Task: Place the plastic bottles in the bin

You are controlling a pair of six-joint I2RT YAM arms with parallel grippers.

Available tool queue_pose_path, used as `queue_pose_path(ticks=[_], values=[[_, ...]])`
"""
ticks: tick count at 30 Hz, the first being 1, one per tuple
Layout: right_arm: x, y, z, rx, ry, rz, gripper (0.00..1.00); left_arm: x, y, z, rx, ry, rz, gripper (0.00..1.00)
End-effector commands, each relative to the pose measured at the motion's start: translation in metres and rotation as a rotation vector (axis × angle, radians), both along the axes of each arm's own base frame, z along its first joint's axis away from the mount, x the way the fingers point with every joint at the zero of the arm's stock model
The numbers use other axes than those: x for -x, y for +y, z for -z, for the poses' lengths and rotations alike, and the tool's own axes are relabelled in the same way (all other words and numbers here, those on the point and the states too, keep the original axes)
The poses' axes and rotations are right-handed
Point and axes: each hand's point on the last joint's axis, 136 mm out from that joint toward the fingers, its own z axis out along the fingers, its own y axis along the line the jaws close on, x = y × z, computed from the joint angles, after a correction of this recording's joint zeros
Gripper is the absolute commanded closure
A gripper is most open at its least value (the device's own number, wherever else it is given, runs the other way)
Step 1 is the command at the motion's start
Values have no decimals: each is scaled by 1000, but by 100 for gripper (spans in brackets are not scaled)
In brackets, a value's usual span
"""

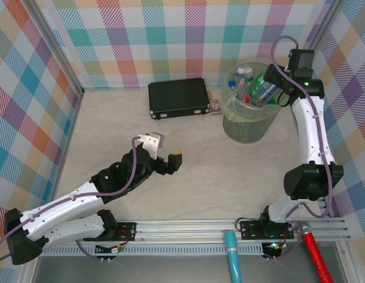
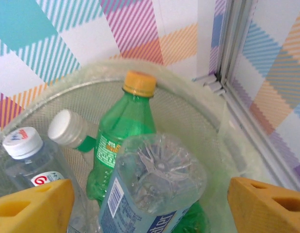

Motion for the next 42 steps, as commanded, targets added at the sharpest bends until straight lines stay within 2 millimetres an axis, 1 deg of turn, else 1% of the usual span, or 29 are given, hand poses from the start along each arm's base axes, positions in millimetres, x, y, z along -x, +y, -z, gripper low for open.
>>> queue_pose_path(ticks=[1, 2, 4, 6, 7, 8, 10, 12, 15, 16, 19, 21, 22, 25, 29, 31, 32, 35, 36, 39, 42], values=[[10, 2, -18, 33, -25, -39, 27, -1, 0, -6, 35, -12, 0, 0], [8, 6, -17, 20, -25, -63, 31, -2, 0, -6, 35, -14, -1, 0], [3, 19, -13, -16, -25, -132, 42, -2, 0, -6, 34, -12, 0, 0], [-4, 30, -8, -48, -16, -183, 47, -2, 0, -5, 29, -10, 2, 1], [-7, 36, -6, -61, -12, -209, 53, -2, 0, -6, 30, -12, 1, 0], [-9, 40, -2, -68, -1, -222, 54, -2, 0, -7, 30, -11, -1, 0], [-16, 44, 7, -80, 24, -233, 54, -1, 1, -6, 29, -10, -2, 0], [-20, 39, 18, -81, 57, -205, 53, -1, 2, -6, 27, -8, -5, 0], [-22, 28, 38, -76, 121, -132, 52, -1, 4, -5, 23, -7, -12, 0], [-21, 25, 44, -71, 136, -113, 50, -1, 5, -5, 21, -8, -15, 0], [-18, 21, 58, -73, 168, -88, 47, -2, 6, -3, 18, -6, -23, 0], [-16, 22, 59, -78, 169, -92, 46, -3, 6, -2, 13, -5, -31, 0], [-15, 25, 56, -83, 159, -106, 46, -5, 7, -1, 8, -1, -37, 0], [-10, 32, 40, -94, 115, -141, 44, -11, 11, 1, -14, 4, -86, 0], [2, 42, 13, -103, 53, -184, 42, -25, 26, 7, -55, 23, -212, 0], [12, 49, 2, -115, 26, -204, 39, -33, 35, 11, -67, 39, -286, 0], [18, 52, -4, -121, 8, -216, 38, -35, 42, 18, -97, 62, -324, 0], [40, 65, -16, -131, -49, -254, 32, -45, 56, 26, -125, 93, -419, 0], [48, 68, -19, -137, -71, -265, 28, -48, 60, 27, -132, 97, -445, 0], [74, 78, -15, -174, -109, -310, 25, -54, 73, 27, -153, 93, -520, 0], [99, 84, -4, -199, -125, -346, 21, -56, 83, 25, -159, 82, -571, 0]])
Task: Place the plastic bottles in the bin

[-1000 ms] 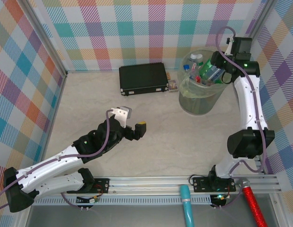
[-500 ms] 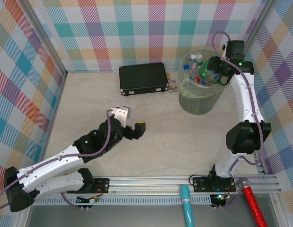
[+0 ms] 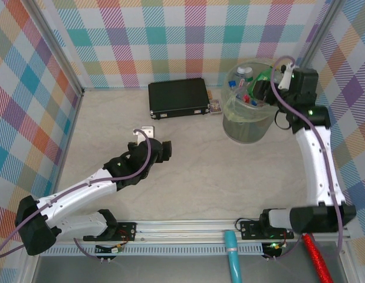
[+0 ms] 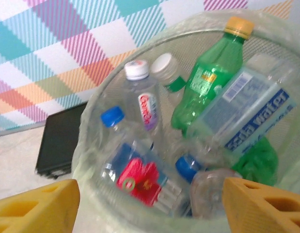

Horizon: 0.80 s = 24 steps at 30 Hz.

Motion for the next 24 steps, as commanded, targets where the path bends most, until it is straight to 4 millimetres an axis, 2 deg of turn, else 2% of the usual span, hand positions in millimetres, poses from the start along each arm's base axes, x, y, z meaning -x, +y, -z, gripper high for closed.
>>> queue_pose_path(ticks=[1, 2, 8, 10, 12, 18, 22, 24], values=[[18, 12, 4, -54, -54, -59, 20, -5, 23, -15, -5, -39, -119, 0], [27, 13, 8, -58, -62, -62, 0, -6, 26, -15, -3, -40, -127, 0], [74, 11, 32, -60, -101, -60, 1, -6, 49, -17, -3, -49, -204, 0], [84, 9, 44, -54, -100, -48, 1, -6, 55, -18, -16, -67, -217, 0], [91, 8, 66, -36, -95, -53, 1, -6, 62, -17, -38, -81, -228, 1], [95, -8, 139, 58, -138, 16, 1, -7, 75, -2, -99, -75, -217, 0], [92, -32, 178, 80, -128, 154, 1, -9, 91, 2, -114, -97, -232, 1], [88, -40, 196, 87, -125, 204, 1, -16, 99, -2, -108, -122, -251, 1]])
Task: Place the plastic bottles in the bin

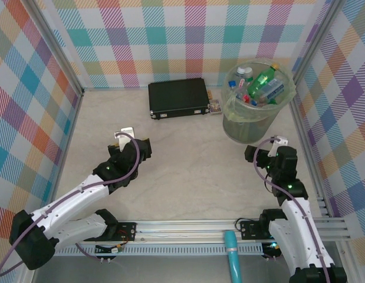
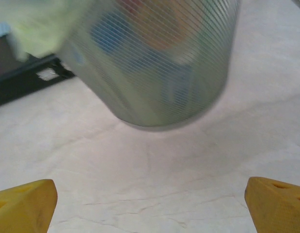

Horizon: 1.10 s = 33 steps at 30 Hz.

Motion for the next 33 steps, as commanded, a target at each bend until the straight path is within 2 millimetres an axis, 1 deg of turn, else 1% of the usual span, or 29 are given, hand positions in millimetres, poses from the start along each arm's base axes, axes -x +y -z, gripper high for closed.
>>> queue_pose_path(ticks=[1, 3, 6, 8, 9, 10, 12, 13, 15, 17, 19, 21, 22, 24, 26, 28, 29, 32, 33], values=[[-19, -19, -14, 41, -148, 111, 1, -13, 14, -11, -7, -56, -17, 1], [-27, -25, -6, 74, -155, 134, 1, -21, 27, -3, -33, -20, -49, 0], [-41, -31, 13, 164, -150, 138, 1, -36, 45, 14, -74, 32, -116, 1], [-51, -28, 23, 171, -143, 118, 1, -46, 57, 29, -89, 66, -153, 0], [-57, -25, 25, 162, -147, 101, 1, -51, 62, 38, -91, 95, -172, 0], [-62, -22, 24, 158, -161, 93, 1, -57, 65, 43, -97, 107, -184, 0], [-72, -22, 30, 182, -173, 83, 1, -70, 72, 52, -121, 114, -210, 0], [-79, -21, 27, 192, -199, 78, 1, -75, 74, 56, -127, 113, -215, 0], [-88, -19, 32, 202, -208, 65, 1, -86, 74, 63, -132, 89, -205, 1], [-95, -15, 31, 211, -231, 38, 1, -98, 69, 65, -150, 64, -146, 0], [-100, -8, 35, 223, -234, -4, 1, -107, 66, 68, -187, 26, -107, 0], [-104, -1, 44, 228, -245, -50, 1, -114, 58, 74, -239, 28, -26, 0], [-105, 4, 49, 227, -249, -77, 1, -116, 55, 77, -251, 12, 7, 0], [-108, 12, 55, 237, -274, -123, 1, -115, 53, 88, -198, 6, 63, 0], [-107, 15, 60, 244, -233, -134, 1, -108, 53, 103, -158, -18, 98, 0], [-112, 19, 60, 252, -236, -156, 1, -107, 55, 106, -156, -52, 93, 1], [-113, 18, 61, 252, -216, -149, 1, -107, 55, 108, -139, -37, 101, 0], [-118, 13, 64, 252, -178, -118, 1, -101, 61, 109, -63, -91, 124, 1], [-121, 10, 65, 247, -167, -101, 1, -100, 61, 112, -43, -112, 136, 1]])
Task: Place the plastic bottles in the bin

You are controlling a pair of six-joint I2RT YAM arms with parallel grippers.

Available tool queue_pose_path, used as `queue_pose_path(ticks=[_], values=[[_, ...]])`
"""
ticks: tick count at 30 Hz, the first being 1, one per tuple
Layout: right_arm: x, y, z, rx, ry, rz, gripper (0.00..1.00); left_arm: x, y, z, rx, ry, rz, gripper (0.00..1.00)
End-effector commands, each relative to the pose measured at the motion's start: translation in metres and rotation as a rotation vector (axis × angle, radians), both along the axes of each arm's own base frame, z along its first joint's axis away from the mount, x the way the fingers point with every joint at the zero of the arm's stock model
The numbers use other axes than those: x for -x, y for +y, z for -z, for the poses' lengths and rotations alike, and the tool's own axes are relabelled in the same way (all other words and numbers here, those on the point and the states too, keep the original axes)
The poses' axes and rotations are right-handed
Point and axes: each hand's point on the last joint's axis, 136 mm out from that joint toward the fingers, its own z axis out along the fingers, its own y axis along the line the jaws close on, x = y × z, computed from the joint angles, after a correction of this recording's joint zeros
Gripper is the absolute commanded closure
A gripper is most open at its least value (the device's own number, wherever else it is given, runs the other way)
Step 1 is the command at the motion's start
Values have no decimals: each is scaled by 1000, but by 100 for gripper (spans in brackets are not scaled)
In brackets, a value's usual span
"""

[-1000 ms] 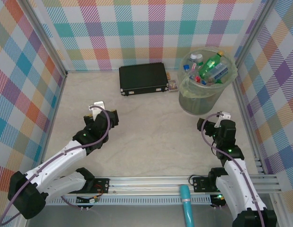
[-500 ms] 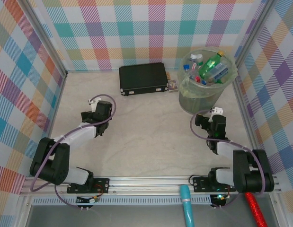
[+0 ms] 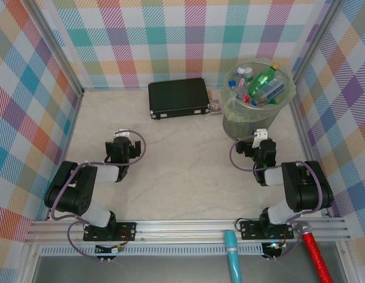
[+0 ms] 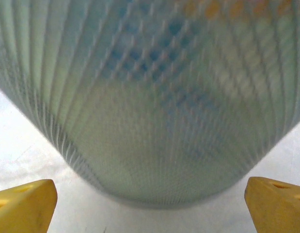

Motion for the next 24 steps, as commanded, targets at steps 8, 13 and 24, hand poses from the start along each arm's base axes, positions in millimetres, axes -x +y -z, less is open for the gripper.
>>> queue_pose_path(ticks=[8, 13, 24], values=[[-12, -9, -8, -8, -4, 41, 1, -18, 2, -13, 140, -113, 64, 1], [-12, -8, -8, -10, 0, 40, 1, -18, 1, -13, 143, -111, 67, 1], [-12, -8, -7, -13, 3, 37, 1, -18, 1, -13, 143, -111, 67, 1]])
